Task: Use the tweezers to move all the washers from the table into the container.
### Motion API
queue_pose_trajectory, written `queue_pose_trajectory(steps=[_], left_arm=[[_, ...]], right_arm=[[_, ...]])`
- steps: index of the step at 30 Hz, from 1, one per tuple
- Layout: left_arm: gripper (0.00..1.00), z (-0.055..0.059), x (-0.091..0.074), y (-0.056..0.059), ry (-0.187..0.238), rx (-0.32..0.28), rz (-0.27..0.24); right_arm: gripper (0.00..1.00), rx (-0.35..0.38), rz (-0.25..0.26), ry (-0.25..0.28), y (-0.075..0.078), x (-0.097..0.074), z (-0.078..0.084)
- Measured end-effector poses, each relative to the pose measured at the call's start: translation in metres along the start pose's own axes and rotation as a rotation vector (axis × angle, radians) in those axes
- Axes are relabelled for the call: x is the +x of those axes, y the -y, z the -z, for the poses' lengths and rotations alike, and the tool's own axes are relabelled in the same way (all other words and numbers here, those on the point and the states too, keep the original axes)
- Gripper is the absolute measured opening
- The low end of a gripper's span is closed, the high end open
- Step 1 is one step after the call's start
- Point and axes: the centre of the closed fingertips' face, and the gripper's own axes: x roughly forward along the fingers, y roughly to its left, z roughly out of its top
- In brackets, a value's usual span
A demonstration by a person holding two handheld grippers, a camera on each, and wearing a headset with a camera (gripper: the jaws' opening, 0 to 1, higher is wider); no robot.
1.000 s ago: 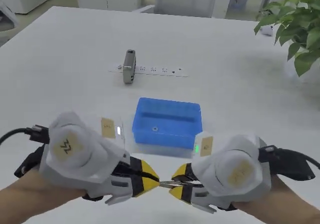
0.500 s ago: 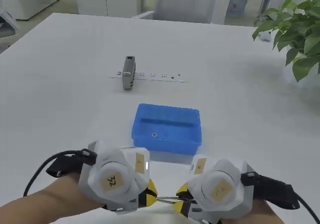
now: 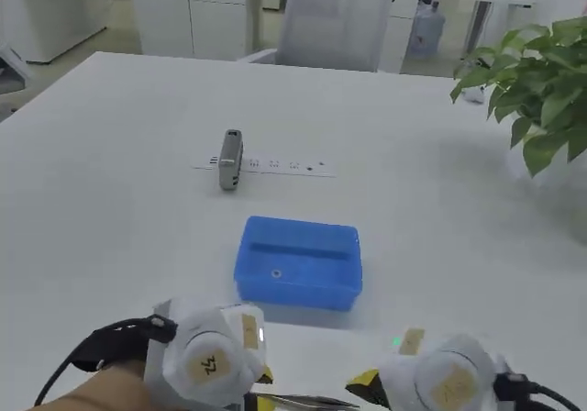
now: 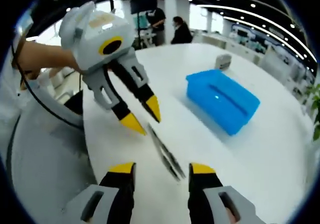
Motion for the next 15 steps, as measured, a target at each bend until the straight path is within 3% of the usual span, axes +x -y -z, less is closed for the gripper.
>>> queue_pose_trajectory(steps=[2,3,5,6,9,11,15], left_arm=[[0.25,-0.003,-0.01,-0.001,0.034,-0.09,-0.025],[0.29,-0.002,-0.017,-0.003,0.036,-0.164,-0.053],[0.42,0.005,-0.031,-0.008,0.003,-0.243,-0.131],[0.45,0.004,-0.038,-0.011,0.023,-0.259,-0.161],[0.59,-0.002,-0.065,-0.017,0.116,-0.415,-0.265],[0.73,-0.004,-0.08,-0.02,0.159,-0.461,-0.32],[0.82,0.001,-0.107,-0.019,0.207,-0.547,-0.402]], right_arm=[[0.48,0.058,0.027,0.043,0.001,-0.018,-0.005],[0.51,0.095,0.047,0.062,0.004,-0.027,-0.006],[0.56,0.141,0.088,0.095,0.01,-0.042,-0.008],[0.6,0.161,0.104,0.111,0.01,-0.049,-0.01],[0.71,0.234,0.138,0.151,0.012,-0.066,-0.012],[0.78,0.259,0.171,0.165,0.018,-0.077,-0.01],[0.85,0.259,0.208,0.175,0.021,-0.088,-0.007]])
